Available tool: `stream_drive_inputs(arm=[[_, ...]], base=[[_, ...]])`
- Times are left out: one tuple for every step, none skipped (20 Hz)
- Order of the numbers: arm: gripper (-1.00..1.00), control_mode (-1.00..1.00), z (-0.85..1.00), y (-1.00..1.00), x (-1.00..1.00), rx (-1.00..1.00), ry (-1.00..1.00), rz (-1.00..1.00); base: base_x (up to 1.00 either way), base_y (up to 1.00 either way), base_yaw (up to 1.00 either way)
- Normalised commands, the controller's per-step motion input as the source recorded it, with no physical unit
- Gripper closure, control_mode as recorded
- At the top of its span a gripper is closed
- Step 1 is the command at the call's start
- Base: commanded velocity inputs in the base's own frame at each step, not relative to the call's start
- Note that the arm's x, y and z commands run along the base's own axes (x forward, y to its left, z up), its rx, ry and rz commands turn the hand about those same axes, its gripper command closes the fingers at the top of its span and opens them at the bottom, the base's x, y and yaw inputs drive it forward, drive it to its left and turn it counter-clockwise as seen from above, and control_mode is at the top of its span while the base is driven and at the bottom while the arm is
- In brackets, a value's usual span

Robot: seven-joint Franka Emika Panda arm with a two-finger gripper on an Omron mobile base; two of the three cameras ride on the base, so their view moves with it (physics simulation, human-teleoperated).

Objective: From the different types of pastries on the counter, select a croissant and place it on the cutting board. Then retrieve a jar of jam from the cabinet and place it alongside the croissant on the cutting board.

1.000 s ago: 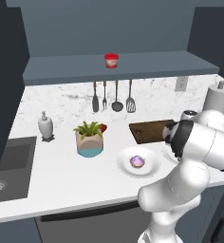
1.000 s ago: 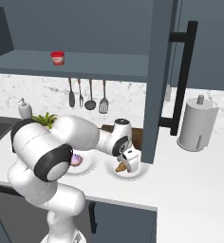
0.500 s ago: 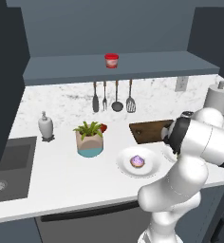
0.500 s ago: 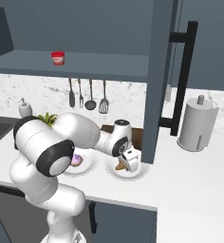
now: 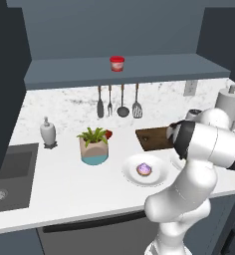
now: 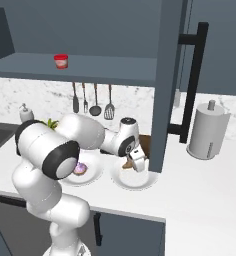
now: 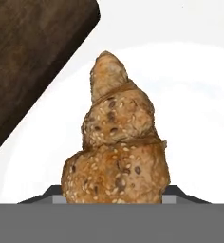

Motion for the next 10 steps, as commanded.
stream_drive_inputs(arm=[[1.0,-1.0,0.18,0.0,0.64,0.0,-0.05,-0.08],[1.0,-1.0,0.14,0.0,0.64,0.0,-0.04,-0.08],[1.0,-1.0,0.04,0.0,0.65,0.0,-0.01,-0.07],[1.0,-1.0,0.0,0.0,0.64,0.0,0.0,-0.07],[1.0,-1.0,0.0,0.0,0.64,0.0,0.0,-0.06],[1.0,-1.0,0.0,0.0,0.63,0.0,0.0,-0.07],[1.0,-1.0,0.0,0.0,0.67,0.0,0.0,-0.07],[1.0,-1.0,0.0,0.0,0.71,0.0,0.0,-0.06],[1.0,-1.0,0.0,0.0,0.73,0.0,0.0,-0.06],[1.0,-1.0,0.0,0.0,0.74,0.0,0.0,-0.06]], base=[[0.0,0.0,0.0],[0.0,0.0,0.0],[0.0,0.0,0.0],[0.0,0.0,0.0],[0.0,0.0,0.0],[0.0,0.0,0.0],[0.0,0.0,0.0],[0.0,0.0,0.0],[0.0,0.0,0.0],[0.0,0.0,0.0]])
